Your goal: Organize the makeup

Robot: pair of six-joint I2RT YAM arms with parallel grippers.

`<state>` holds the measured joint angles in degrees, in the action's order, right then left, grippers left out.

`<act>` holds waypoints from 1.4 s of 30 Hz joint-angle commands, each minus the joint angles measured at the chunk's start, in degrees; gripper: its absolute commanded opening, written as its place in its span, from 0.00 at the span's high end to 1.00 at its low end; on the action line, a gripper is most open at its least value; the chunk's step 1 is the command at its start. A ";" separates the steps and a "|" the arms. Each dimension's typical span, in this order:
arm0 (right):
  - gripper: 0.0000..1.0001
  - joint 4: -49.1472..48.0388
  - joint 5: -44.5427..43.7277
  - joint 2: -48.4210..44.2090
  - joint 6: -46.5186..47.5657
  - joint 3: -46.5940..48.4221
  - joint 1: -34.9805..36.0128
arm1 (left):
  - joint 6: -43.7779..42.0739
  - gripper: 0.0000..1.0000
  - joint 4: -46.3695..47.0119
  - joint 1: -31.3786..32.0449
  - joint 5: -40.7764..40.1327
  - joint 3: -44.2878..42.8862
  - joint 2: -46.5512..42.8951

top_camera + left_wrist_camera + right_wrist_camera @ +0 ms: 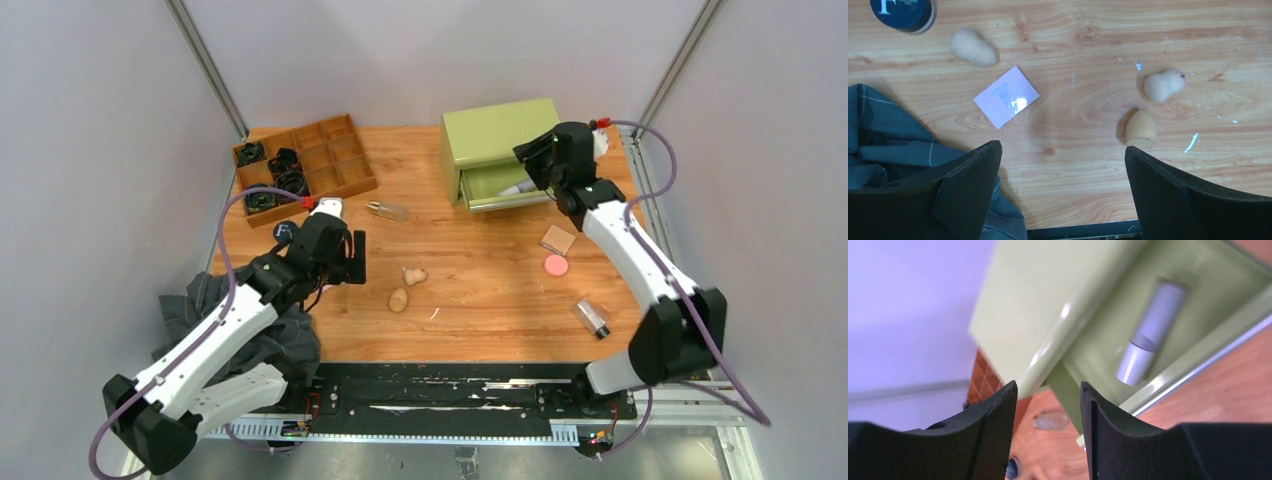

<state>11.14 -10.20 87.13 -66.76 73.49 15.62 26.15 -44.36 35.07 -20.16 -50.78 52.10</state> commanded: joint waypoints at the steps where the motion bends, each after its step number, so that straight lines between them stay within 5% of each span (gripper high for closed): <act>1: 0.51 -10.67 11.26 -11.02 26.31 -4.55 -0.51 | 2.43 0.02 2.00 -2.63 1.02 -1.05 4.51; 8: 0.40 4.81 11.18 -22.90 45.13 -7.38 0.00 | 4.40 0.02 5.41 -5.74 3.65 2.45 8.64; 15: 0.34 10.13 9.79 -33.12 47.30 -19.52 -0.13 | 7.13 0.02 9.34 -24.02 12.50 7.34 12.67; 22: 0.34 12.33 11.21 -36.10 46.36 -23.39 -0.14 | 10.58 0.01 13.61 -31.38 13.83 4.68 16.96; 27: 0.34 12.96 11.95 -36.17 46.38 -24.52 -0.10 | 11.00 0.01 15.60 -26.82 14.62 -3.33 23.85; 34: 0.34 15.42 11.47 -36.63 46.53 -23.80 -0.15 | 28.48 0.02 18.02 -17.32 8.17 -15.80 37.65; 42: 0.34 19.08 10.15 -38.36 46.84 -22.67 -0.08 | 39.98 0.02 15.69 -15.47 4.75 -28.10 51.76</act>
<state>27.22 1.26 49.78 -21.10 49.87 15.64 57.76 -27.49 19.11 -11.18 -74.70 100.01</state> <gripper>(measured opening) 0.662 0.982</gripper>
